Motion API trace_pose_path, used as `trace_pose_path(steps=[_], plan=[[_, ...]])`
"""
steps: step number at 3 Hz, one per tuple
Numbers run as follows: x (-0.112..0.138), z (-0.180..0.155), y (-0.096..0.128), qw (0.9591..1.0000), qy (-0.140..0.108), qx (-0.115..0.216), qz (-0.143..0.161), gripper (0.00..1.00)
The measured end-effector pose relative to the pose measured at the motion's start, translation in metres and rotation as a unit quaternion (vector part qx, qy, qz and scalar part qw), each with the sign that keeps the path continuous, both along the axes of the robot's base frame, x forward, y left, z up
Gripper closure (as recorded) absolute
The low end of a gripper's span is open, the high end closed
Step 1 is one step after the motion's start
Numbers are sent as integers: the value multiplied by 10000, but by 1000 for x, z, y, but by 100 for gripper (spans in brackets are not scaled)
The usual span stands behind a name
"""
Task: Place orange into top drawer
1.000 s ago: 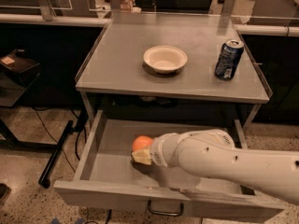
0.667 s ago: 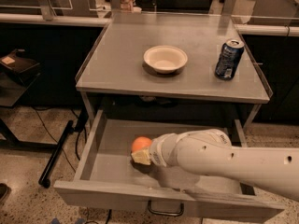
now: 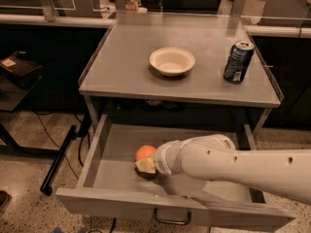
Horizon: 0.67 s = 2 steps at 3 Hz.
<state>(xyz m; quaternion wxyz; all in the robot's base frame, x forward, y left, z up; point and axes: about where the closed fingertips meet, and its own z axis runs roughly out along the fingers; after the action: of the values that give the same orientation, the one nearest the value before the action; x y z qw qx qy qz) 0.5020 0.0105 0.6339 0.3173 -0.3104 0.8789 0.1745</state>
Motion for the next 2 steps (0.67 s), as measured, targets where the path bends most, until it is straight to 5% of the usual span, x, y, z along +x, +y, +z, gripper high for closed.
trace_pose_path(steps=[2], plan=[[1, -4, -7, 9997, 163, -123, -151, 100]])
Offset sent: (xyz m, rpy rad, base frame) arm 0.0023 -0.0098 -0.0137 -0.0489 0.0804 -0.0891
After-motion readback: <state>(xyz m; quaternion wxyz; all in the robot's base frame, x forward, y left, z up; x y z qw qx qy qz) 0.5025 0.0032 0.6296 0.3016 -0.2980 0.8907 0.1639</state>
